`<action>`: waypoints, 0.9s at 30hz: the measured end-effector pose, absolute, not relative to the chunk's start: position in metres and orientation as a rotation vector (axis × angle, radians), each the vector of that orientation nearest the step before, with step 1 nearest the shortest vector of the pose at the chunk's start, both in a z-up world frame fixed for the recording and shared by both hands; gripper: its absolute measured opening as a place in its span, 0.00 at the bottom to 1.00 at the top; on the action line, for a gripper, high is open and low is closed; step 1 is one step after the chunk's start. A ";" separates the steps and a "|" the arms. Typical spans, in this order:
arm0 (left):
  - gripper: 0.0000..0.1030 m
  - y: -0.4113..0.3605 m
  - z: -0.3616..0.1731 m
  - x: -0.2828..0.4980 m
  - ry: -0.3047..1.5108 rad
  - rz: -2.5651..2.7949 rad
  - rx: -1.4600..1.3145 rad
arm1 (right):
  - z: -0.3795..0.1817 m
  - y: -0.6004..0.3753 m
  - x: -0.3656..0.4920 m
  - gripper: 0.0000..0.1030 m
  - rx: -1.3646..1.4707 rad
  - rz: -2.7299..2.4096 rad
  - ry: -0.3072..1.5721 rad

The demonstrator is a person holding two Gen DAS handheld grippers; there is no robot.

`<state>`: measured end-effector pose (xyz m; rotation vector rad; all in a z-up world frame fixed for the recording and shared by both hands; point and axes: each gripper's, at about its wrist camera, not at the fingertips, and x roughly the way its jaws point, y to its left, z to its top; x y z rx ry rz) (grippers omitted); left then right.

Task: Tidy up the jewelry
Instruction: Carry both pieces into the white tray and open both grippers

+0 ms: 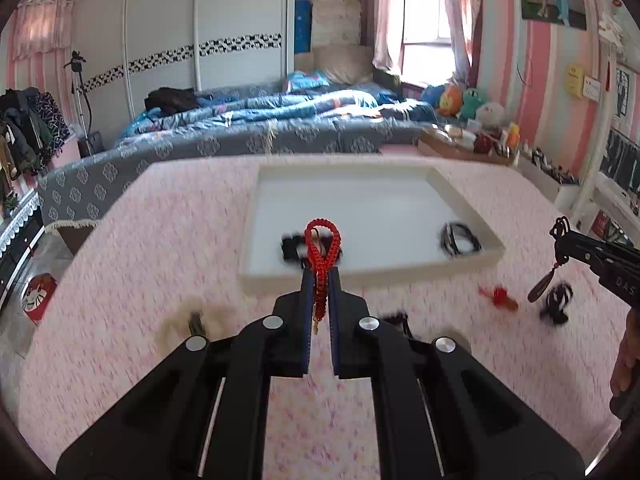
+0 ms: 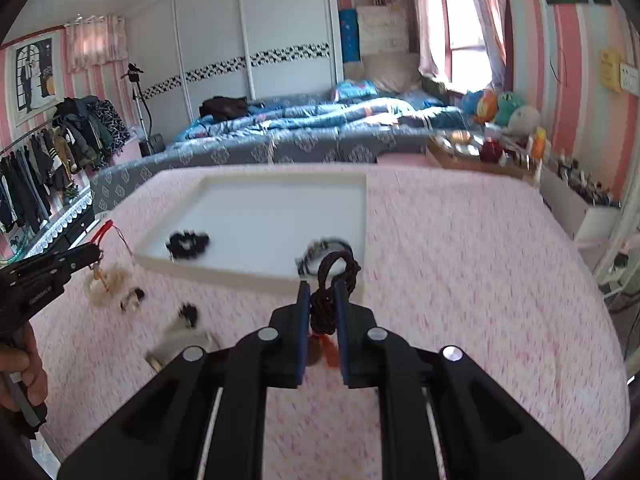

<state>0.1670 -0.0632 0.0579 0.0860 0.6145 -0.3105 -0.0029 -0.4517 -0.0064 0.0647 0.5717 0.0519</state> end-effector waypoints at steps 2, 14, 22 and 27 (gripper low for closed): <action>0.05 -0.064 0.069 0.175 0.588 -0.300 0.081 | 0.007 -0.448 0.004 0.11 0.058 0.066 0.542; 0.05 -0.084 0.091 0.234 0.521 -0.272 0.077 | 0.035 -0.434 0.063 0.11 0.028 0.129 0.503; 0.05 -0.106 0.048 0.281 0.623 -0.306 0.052 | 0.006 -0.433 0.119 0.11 0.085 0.166 0.610; 0.05 -0.122 0.011 0.300 0.705 -0.277 0.109 | -0.028 -0.425 0.147 0.11 0.061 0.147 0.706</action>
